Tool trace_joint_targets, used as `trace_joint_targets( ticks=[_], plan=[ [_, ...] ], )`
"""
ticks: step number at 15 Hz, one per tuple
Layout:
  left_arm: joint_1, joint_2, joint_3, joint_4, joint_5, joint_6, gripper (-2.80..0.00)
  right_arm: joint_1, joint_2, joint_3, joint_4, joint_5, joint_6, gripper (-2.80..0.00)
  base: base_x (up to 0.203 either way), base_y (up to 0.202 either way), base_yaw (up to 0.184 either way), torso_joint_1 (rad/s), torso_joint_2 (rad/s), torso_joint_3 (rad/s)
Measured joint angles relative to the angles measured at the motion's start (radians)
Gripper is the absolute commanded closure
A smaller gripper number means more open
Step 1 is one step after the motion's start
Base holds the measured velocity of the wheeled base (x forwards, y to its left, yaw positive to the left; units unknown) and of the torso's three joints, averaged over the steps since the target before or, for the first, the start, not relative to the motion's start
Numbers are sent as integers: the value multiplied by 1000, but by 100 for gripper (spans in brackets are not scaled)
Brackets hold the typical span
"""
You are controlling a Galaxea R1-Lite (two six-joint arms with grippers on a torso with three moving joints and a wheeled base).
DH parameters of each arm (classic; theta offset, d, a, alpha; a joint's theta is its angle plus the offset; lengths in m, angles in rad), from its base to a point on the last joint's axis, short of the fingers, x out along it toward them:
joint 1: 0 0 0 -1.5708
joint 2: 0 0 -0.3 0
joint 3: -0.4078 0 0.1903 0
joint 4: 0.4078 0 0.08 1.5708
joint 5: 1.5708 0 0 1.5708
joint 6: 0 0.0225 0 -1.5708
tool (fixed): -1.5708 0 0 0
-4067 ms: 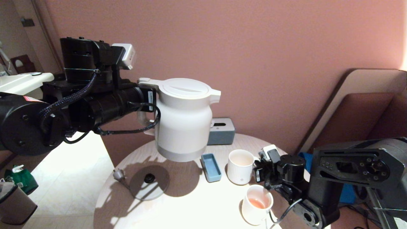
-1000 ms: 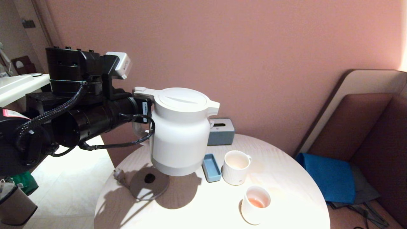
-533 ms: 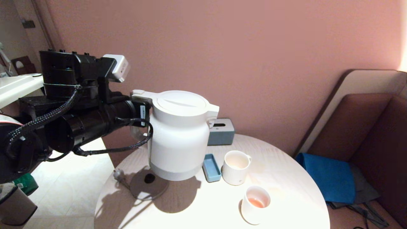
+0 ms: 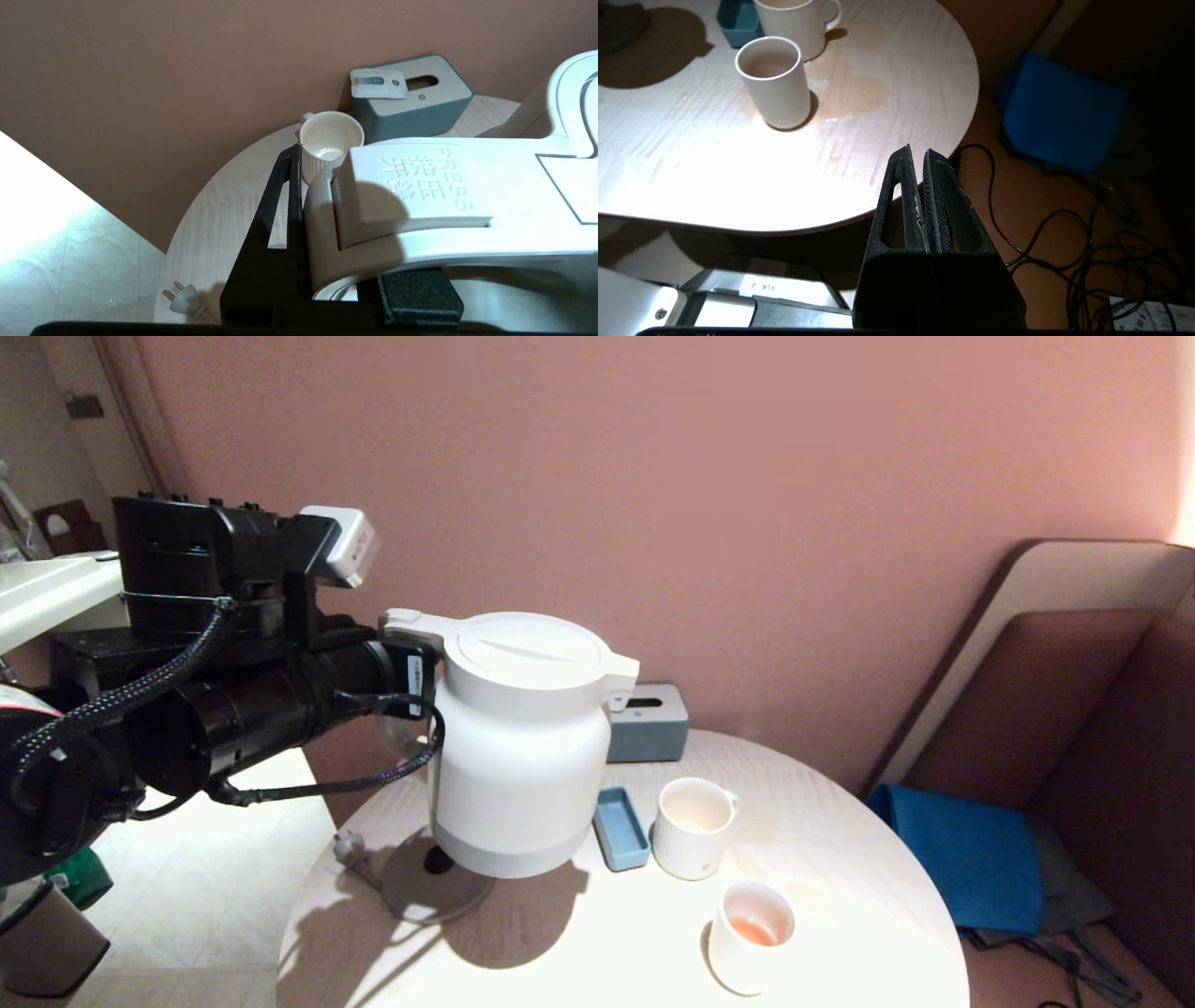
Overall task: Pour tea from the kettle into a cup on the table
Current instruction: Pour water into the cup
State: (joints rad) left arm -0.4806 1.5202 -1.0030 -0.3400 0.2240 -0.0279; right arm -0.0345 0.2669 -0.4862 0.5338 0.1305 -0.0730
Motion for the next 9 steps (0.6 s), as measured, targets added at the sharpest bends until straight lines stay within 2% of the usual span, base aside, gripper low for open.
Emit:
trace_joint_targets(
  ticks=[6,9],
  plan=[
    [-4,0,0,0,0,-1,0,24,-180,84,-13,-9,10,0,0,0,0,0,0,0],
    [-5,-3,3,1,1,1,0,27,-244,219,-179,-24,45,0,0,0,0,0,0,0]
  ],
)
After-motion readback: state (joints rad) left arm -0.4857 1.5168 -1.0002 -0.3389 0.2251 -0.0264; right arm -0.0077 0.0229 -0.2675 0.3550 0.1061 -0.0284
